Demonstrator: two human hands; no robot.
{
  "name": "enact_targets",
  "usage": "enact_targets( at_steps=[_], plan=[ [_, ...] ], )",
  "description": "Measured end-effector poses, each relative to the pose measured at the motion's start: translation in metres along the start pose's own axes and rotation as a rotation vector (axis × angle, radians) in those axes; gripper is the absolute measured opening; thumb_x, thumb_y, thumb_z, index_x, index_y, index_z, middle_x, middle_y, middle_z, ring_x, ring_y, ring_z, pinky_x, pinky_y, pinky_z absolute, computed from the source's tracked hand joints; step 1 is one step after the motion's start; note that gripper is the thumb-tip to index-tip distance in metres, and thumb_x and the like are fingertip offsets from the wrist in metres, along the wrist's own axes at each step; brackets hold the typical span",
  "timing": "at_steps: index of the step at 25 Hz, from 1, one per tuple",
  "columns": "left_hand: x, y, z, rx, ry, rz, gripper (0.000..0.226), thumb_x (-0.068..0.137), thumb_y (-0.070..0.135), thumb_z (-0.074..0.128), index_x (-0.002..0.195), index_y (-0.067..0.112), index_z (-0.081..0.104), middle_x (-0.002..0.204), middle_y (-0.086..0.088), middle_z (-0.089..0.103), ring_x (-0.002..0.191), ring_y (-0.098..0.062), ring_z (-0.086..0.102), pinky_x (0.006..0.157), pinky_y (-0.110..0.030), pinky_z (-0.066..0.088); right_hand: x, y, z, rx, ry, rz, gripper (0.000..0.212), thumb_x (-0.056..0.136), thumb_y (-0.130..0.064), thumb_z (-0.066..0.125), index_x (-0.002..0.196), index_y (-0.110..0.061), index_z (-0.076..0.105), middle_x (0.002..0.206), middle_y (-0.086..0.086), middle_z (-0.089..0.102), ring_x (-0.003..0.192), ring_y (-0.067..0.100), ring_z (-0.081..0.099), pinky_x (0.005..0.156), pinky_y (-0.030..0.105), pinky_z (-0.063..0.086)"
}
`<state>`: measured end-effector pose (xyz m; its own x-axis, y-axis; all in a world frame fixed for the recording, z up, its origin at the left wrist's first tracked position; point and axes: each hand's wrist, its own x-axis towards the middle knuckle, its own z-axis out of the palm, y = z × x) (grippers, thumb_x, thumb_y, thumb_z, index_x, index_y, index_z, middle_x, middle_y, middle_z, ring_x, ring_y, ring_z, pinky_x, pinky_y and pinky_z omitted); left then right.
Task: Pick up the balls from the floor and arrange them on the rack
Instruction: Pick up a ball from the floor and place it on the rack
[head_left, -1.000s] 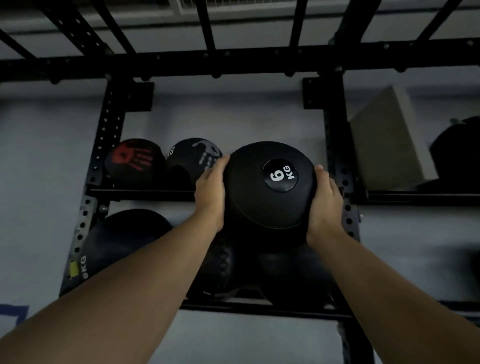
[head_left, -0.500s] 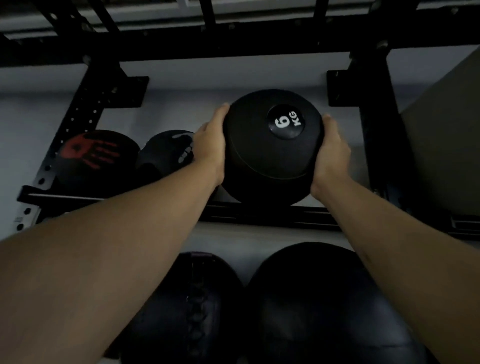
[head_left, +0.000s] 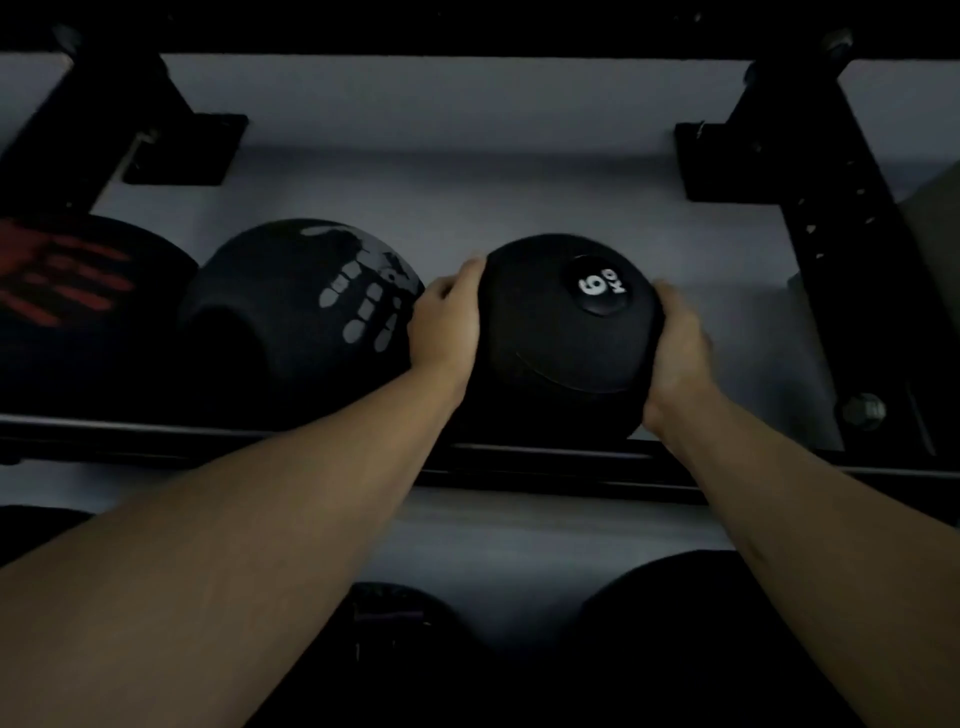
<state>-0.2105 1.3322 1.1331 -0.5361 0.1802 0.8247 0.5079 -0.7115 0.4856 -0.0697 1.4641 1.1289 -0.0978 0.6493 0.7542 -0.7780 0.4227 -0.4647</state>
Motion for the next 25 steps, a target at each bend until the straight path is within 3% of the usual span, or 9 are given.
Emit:
enact_targets(
  at_steps=[2, 5, 7, 10, 12, 15, 18, 20, 25],
  plan=[
    [0.001, -0.015, -0.001, 0.044, -0.073, -0.038, 0.059, 0.087, 0.059, 0.062, 0.126, 0.017, 0.077, 0.125, -0.009, 0.078, 0.117, -0.03, 0.073, 0.109, -0.05, 0.056, 0.004, 0.004, -0.003, -0.089, -0.017, 0.046, 0.043, 0.087, -0.047, 0.065, 0.107, -0.013, 0.082, 0.105, 0.014, 0.085, 0.096, 0.034, 0.082, 0.079, 0.046, 0.068],
    [-0.001, -0.017, -0.004, 0.165, -0.136, -0.019, 0.061, 0.09, 0.059, 0.055, 0.13, 0.017, 0.074, 0.128, -0.006, 0.075, 0.12, -0.028, 0.071, 0.112, -0.05, 0.054, 0.004, 0.007, -0.001, -0.26, -0.09, 0.043, 0.063, 0.083, -0.06, 0.058, 0.127, -0.018, 0.075, 0.121, 0.011, 0.079, 0.109, 0.036, 0.077, 0.099, 0.052, 0.061],
    [-0.006, -0.013, -0.002, 0.238, -0.133, 0.034, 0.062, 0.095, 0.059, 0.049, 0.137, 0.018, 0.069, 0.135, -0.003, 0.072, 0.125, -0.025, 0.067, 0.115, -0.047, 0.05, 0.0, 0.003, -0.001, -0.293, -0.094, 0.052, 0.068, 0.08, -0.064, 0.057, 0.131, -0.021, 0.072, 0.126, 0.008, 0.077, 0.114, 0.035, 0.074, 0.104, 0.052, 0.059],
    [-0.014, -0.012, 0.001, 0.313, -0.109, 0.172, 0.051, 0.11, 0.046, 0.04, 0.146, 0.018, 0.064, 0.148, -0.001, 0.065, 0.138, -0.019, 0.058, 0.121, -0.039, 0.042, -0.008, 0.003, 0.0, -0.38, -0.04, -0.079, 0.054, 0.082, -0.066, 0.059, 0.113, -0.025, 0.075, 0.116, -0.001, 0.077, 0.11, 0.025, 0.073, 0.103, 0.044, 0.058],
    [-0.016, -0.011, 0.002, 0.351, -0.123, 0.195, 0.051, 0.112, 0.045, 0.036, 0.148, 0.019, 0.061, 0.151, 0.0, 0.062, 0.14, -0.018, 0.055, 0.116, -0.035, 0.04, -0.012, 0.004, 0.002, -0.442, -0.026, -0.194, 0.042, 0.088, -0.064, 0.059, 0.102, -0.027, 0.075, 0.106, -0.007, 0.075, 0.105, 0.018, 0.071, 0.097, 0.037, 0.057],
    [-0.019, -0.01, 0.001, 0.423, -0.139, 0.213, 0.052, 0.112, 0.048, 0.034, 0.148, 0.019, 0.058, 0.151, -0.001, 0.059, 0.14, -0.018, 0.054, 0.106, -0.029, 0.036, -0.015, 0.001, 0.003, -0.477, -0.057, -0.215, 0.037, 0.097, -0.06, 0.054, 0.106, -0.028, 0.072, 0.107, -0.007, 0.072, 0.107, 0.018, 0.068, 0.096, 0.035, 0.055],
    [-0.026, -0.009, -0.002, 0.514, -0.158, 0.223, 0.056, 0.112, 0.051, 0.033, 0.156, 0.021, 0.049, 0.16, -0.006, 0.05, 0.149, -0.024, 0.045, 0.12, -0.037, 0.034, -0.022, -0.002, -0.002, -0.616, -0.086, -0.228, 0.046, 0.103, -0.059, 0.045, 0.126, -0.025, 0.068, 0.122, 0.0, 0.068, 0.113, 0.019, 0.061, 0.094, 0.03, 0.045],
    [-0.038, -0.008, -0.006, 0.555, -0.164, 0.203, 0.059, 0.111, 0.053, 0.036, 0.161, 0.023, 0.042, 0.167, -0.008, 0.041, 0.155, -0.027, 0.038, 0.128, -0.044, 0.03, -0.036, -0.006, -0.012, -0.69, -0.099, -0.262, 0.051, 0.104, -0.055, 0.048, 0.139, -0.022, 0.064, 0.135, 0.005, 0.065, 0.118, 0.019, 0.06, 0.095, 0.027, 0.043],
    [-0.094, -0.008, -0.008, 0.568, -0.123, 0.187, 0.074, 0.102, 0.047, 0.06, 0.167, 0.024, 0.032, 0.173, -0.007, 0.029, 0.16, -0.028, 0.03, 0.13, -0.051, 0.029, -0.087, -0.019, -0.058, -0.808, -0.229, -0.316, 0.041, 0.101, -0.031, 0.065, 0.141, -0.023, 0.063, 0.142, 0.005, 0.062, 0.125, 0.016, 0.06, 0.104, 0.027, 0.048]
  ],
)
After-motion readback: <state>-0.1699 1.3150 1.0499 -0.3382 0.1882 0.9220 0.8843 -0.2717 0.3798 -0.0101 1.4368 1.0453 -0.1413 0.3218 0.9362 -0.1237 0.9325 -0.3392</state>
